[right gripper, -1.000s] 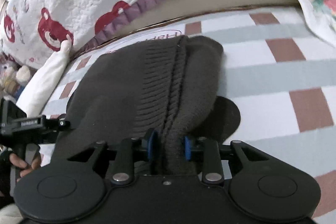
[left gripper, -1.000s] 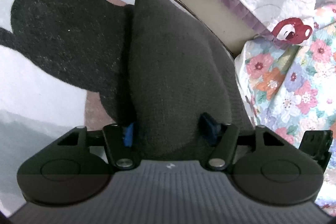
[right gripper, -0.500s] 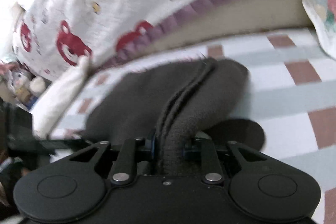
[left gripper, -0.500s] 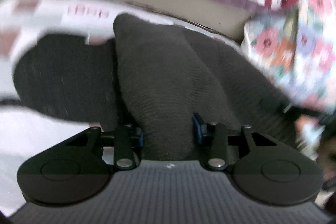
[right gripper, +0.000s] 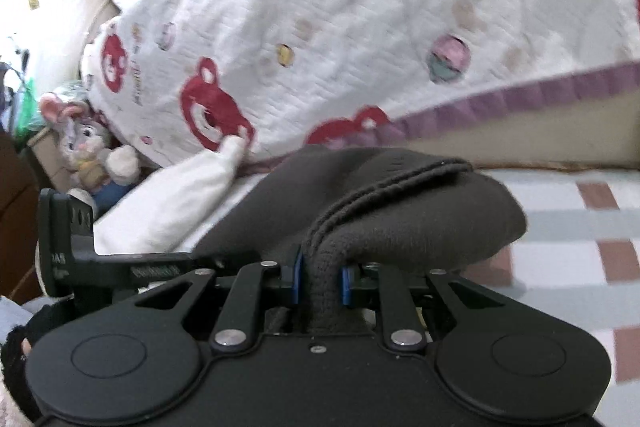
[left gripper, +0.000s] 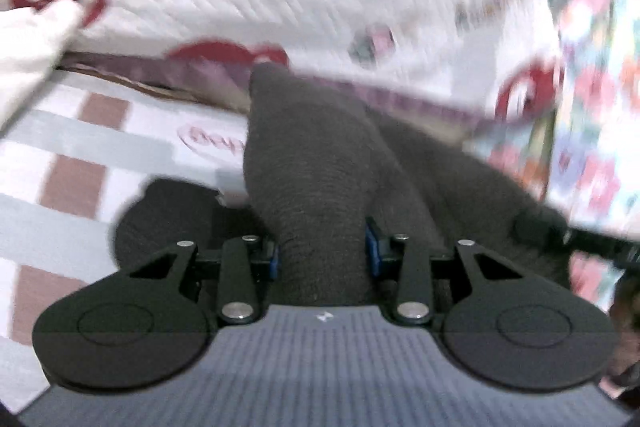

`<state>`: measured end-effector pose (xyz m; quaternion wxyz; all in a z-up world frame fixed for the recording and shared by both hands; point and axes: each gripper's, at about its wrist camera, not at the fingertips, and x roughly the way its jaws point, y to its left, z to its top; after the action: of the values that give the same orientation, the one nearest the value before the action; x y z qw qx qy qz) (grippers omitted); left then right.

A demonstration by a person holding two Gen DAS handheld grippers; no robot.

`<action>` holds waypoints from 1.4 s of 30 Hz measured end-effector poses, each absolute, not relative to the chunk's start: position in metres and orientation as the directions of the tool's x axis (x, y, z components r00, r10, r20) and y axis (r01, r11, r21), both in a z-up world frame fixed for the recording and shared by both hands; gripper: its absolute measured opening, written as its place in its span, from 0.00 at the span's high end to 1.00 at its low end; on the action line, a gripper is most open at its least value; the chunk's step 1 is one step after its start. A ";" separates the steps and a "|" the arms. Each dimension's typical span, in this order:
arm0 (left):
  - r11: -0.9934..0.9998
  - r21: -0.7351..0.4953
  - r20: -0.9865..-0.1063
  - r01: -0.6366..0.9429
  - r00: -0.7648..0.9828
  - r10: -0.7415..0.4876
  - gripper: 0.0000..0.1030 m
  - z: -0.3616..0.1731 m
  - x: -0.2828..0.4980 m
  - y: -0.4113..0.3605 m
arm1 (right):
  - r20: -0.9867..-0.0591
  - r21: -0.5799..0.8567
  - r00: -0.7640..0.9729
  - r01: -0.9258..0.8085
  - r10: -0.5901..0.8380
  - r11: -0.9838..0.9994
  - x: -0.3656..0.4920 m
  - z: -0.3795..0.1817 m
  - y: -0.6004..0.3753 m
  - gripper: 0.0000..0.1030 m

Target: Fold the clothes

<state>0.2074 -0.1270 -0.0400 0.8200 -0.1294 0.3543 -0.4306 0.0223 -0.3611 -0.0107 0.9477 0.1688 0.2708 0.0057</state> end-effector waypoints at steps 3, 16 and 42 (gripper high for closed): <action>0.626 -0.516 -0.437 0.585 0.449 -0.780 0.65 -0.018 0.222 -0.087 | -0.476 0.328 0.864 0.002 0.164 0.945 0.044 0.007 -0.343 0.80; 0.869 -0.305 -0.569 0.390 0.657 -0.495 0.65 0.039 0.223 0.051 | -0.444 0.323 0.779 -0.321 0.442 0.890 0.140 0.043 -0.218 0.80; 0.947 -0.053 -0.575 0.316 0.766 -0.287 0.65 0.129 0.370 0.128 | -0.219 0.237 0.852 -0.427 0.476 0.873 0.259 0.067 -0.092 0.81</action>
<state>0.3698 0.1276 0.1287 0.9394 0.0236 0.3020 -0.1605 0.2586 -0.0922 0.0671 0.9580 0.0901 0.1364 0.2358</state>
